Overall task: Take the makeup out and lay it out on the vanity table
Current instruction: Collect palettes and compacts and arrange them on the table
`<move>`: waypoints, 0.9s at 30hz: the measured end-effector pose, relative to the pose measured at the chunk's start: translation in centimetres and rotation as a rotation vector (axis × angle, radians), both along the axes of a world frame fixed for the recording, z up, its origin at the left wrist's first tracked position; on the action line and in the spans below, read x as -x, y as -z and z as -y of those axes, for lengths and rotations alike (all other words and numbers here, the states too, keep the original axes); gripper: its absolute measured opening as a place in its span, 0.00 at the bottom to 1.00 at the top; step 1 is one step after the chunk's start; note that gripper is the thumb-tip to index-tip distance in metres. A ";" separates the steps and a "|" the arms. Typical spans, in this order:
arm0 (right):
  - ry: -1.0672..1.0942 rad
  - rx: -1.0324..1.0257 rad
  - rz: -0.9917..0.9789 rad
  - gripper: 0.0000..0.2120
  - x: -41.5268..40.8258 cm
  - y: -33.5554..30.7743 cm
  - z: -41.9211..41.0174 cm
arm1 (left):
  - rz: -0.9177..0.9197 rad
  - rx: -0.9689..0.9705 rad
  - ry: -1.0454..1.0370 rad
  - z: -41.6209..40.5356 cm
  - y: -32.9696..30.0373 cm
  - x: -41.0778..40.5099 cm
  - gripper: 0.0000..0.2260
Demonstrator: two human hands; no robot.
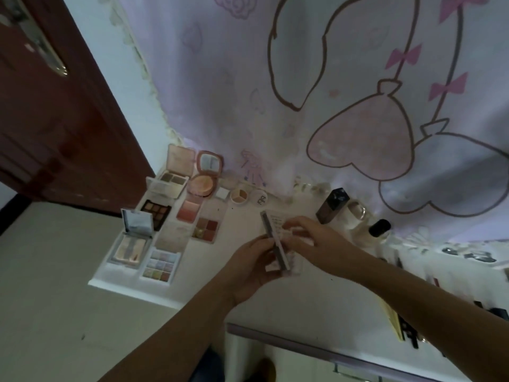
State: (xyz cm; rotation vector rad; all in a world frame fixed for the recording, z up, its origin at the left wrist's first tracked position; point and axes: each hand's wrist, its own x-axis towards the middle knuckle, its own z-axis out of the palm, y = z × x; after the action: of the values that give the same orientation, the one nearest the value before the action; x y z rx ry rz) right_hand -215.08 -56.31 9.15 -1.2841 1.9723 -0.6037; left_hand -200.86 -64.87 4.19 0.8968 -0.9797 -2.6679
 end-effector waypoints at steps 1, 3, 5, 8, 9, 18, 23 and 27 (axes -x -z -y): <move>0.055 -0.060 0.109 0.22 -0.3 -0.1 0.3 | -0.010 0.051 -0.007 0.0 -0.1 0.1 0.10; 0.066 -0.122 0.221 0.27 -0.6 -0.1 0.5 | -0.035 0.092 -0.007 0.1 -0.3 0.0 0.11; 0.047 -0.105 0.295 0.27 -0.6 -0.4 0.6 | -0.050 0.097 -0.010 0.3 -0.3 -0.3 0.12; -0.027 -0.100 0.300 0.25 -0.4 -0.4 0.9 | -0.030 0.117 -0.012 0.7 -0.4 -0.9 0.13; -0.047 -0.103 0.285 0.25 -0.4 -0.4 1.0 | -0.025 0.127 -0.009 0.8 -0.4 -1.1 0.13; -0.014 -0.125 0.439 0.24 0.0 -0.1 1.8 | -0.063 0.158 -0.009 1.4 -0.5 -2.3 0.18; -0.033 -0.184 0.579 0.17 0.2 0.3 2.9 | -0.074 0.098 -0.085 2.0 0.1 -4.1 0.15; 0.050 -0.259 0.750 0.18 0.3 1.4 4.4 | -0.030 -0.006 -0.165 2.5 1.2 -6.1 0.10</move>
State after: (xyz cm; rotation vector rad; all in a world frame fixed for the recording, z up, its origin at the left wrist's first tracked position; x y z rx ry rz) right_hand -215.37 -60.73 7.76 -0.7004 1.3960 -0.6982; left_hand -194.72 -67.34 2.97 0.8943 -0.8520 -2.5399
